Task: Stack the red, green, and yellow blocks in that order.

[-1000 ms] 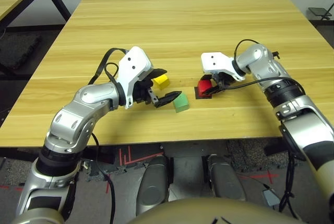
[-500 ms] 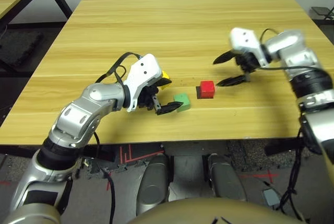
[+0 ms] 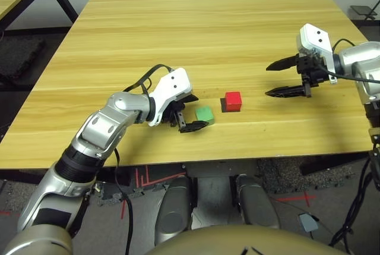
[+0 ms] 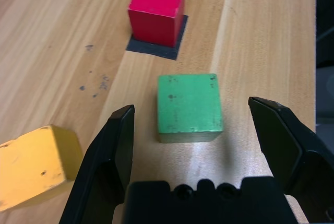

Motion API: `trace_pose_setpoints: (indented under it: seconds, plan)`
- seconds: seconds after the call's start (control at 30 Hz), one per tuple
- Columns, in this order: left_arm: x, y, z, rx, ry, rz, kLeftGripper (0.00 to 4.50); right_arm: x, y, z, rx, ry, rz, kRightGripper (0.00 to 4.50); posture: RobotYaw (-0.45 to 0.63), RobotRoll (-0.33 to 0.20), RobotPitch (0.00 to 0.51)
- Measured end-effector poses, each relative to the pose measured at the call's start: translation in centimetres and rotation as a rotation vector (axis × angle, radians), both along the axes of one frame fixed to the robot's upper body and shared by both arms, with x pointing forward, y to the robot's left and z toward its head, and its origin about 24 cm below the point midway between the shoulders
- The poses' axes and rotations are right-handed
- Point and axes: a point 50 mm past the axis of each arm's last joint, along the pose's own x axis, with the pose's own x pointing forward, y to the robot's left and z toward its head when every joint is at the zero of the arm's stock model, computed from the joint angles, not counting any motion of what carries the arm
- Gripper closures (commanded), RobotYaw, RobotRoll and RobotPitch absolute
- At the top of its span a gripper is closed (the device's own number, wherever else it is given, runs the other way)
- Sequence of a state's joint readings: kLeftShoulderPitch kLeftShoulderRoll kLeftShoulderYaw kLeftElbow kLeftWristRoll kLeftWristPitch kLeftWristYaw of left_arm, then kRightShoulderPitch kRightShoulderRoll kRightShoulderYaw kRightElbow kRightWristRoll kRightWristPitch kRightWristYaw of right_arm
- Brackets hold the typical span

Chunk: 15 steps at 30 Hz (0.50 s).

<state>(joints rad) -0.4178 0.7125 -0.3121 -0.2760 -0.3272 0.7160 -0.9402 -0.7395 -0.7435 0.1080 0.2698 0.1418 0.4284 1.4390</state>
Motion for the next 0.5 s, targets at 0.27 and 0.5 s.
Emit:
trace_pose_setpoints:
  seconds: [0.27, 0.5]
  plan:
    - [0.4, -0.8, -1.6, -0.003, 0.029, -0.005, 0.42, -0.6, -0.5, -0.1, 0.015, -0.002, -0.062, 0.0, 0.16, -0.102, 0.105]
    - [0.8, -0.9, -2.0, 0.004, 0.025, 0.025, 2.44, -0.9, -0.6, 0.2, 0.036, -0.019, -0.083, 0.0, 0.14, -0.088, 0.099]
